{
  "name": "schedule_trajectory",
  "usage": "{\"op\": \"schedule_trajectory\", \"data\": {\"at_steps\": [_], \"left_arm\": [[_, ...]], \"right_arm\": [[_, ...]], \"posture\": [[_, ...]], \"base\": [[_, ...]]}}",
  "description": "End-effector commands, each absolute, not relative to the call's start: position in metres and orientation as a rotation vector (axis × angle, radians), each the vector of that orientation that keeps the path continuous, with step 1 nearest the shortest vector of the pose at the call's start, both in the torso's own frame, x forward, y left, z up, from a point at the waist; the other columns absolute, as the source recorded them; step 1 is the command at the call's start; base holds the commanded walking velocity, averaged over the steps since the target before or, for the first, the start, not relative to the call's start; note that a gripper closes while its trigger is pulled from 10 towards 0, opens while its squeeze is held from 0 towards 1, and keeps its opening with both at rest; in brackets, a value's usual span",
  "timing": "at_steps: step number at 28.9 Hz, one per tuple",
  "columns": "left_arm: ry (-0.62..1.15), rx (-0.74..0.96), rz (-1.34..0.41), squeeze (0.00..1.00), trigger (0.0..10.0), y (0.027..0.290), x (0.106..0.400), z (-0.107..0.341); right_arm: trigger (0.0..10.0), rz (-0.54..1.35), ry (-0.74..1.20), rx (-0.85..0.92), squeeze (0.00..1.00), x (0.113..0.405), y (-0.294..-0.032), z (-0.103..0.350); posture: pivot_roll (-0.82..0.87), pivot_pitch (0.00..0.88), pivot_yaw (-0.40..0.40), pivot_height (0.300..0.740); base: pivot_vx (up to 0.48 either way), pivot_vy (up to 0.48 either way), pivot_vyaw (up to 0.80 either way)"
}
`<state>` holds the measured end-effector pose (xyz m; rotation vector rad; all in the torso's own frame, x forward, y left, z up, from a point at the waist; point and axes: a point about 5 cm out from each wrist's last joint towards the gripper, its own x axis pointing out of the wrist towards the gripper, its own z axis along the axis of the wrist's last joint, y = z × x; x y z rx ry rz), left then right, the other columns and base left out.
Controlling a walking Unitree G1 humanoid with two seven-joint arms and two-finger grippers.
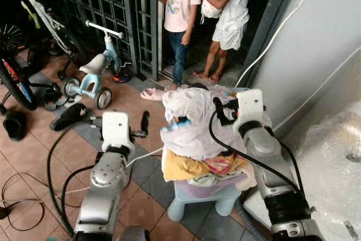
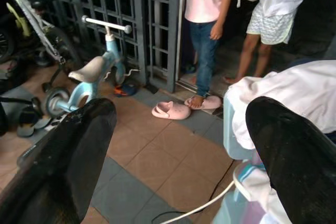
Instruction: Clothes washing
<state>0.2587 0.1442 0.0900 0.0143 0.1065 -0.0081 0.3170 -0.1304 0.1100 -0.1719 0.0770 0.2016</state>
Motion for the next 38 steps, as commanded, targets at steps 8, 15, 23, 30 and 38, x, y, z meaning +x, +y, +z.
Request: {"op": "schedule_trajectory", "data": {"at_steps": [8, 15, 23, 30, 38], "left_arm": [[0.109, -0.008, 0.007, 0.0, 10.0, 0.139, 0.25, 0.095], [0.132, 0.012, 0.026, 0.0, 10.0, 0.143, 0.244, 0.094], [0.142, 0.02, 0.042, 0.0, 10.0, 0.147, 0.241, 0.094], [0.134, -0.021, 0.016, 0.0, 10.0, 0.141, 0.244, 0.096], [0.126, -0.008, 0.016, 0.0, 10.0, 0.14, 0.247, 0.097]], "right_arm": [[10.0, 0.174, 0.392, -0.163, 0.0, 0.323, -0.14, 0.06], [0.0, 0.176, 0.444, -0.087, 0.0, 0.33, -0.132, 0.052], [0.0, 0.177, 0.467, -0.042, 0.0, 0.333, -0.125, 0.048], [0.0, 0.151, 0.493, 0.017, 0.0, 0.332, -0.129, 0.045], [0.0, 0.123, 0.467, 0.06, 0.0, 0.336, -0.133, 0.051]], "posture": [[0.09, 0.0, -0.062, 0.74], [0.11, 0.0, -0.072, 0.74], [0.12, 0.0, -0.074, 0.74], [0.11, 0.0, -0.069, 0.74], [0.1, 0.0, -0.07, 0.74]], "base": [[0.0, 0.0, 0.0], [0.0, 0.0, 0.0], [0.0, 0.0, 0.0], [0.0, 0.0, 0.0], [0.0, 0.0, 0.0]]}}
